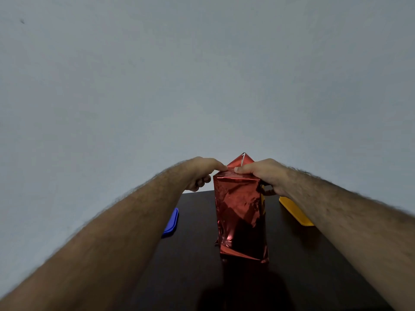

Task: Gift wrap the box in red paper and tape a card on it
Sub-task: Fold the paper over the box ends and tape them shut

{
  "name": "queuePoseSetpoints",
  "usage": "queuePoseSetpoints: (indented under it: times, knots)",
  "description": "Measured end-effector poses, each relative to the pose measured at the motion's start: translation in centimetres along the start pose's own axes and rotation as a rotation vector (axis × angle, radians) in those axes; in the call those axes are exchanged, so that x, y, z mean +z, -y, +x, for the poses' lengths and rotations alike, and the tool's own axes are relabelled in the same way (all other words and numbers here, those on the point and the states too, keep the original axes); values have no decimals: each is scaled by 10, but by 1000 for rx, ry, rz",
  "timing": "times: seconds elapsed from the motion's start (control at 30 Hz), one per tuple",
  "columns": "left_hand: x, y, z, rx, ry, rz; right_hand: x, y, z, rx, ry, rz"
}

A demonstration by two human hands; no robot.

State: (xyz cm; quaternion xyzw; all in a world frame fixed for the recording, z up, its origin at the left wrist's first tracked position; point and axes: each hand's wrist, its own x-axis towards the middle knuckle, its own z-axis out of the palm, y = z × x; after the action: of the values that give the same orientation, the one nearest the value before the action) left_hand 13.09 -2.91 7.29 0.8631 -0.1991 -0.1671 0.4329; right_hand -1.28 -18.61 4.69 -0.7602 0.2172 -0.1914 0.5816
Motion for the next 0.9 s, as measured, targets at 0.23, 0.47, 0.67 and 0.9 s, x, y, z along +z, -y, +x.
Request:
queuePoseSetpoints:
  times: [0.23, 0.47, 0.67, 0.9]
  knots:
    - [-1, 0, -7, 87, -7, 37, 0, -3, 3, -1, 1, 6]
    - [5, 11, -7, 74, -91, 5, -1, -4, 4, 13, 20, -39]
    - [1, 22, -29, 299, -67, -77, 0, -1, -4, -104, -41, 87]
    - [11, 44, -45, 458, 73, -65, -3, -5, -5, -124, -208, 158]
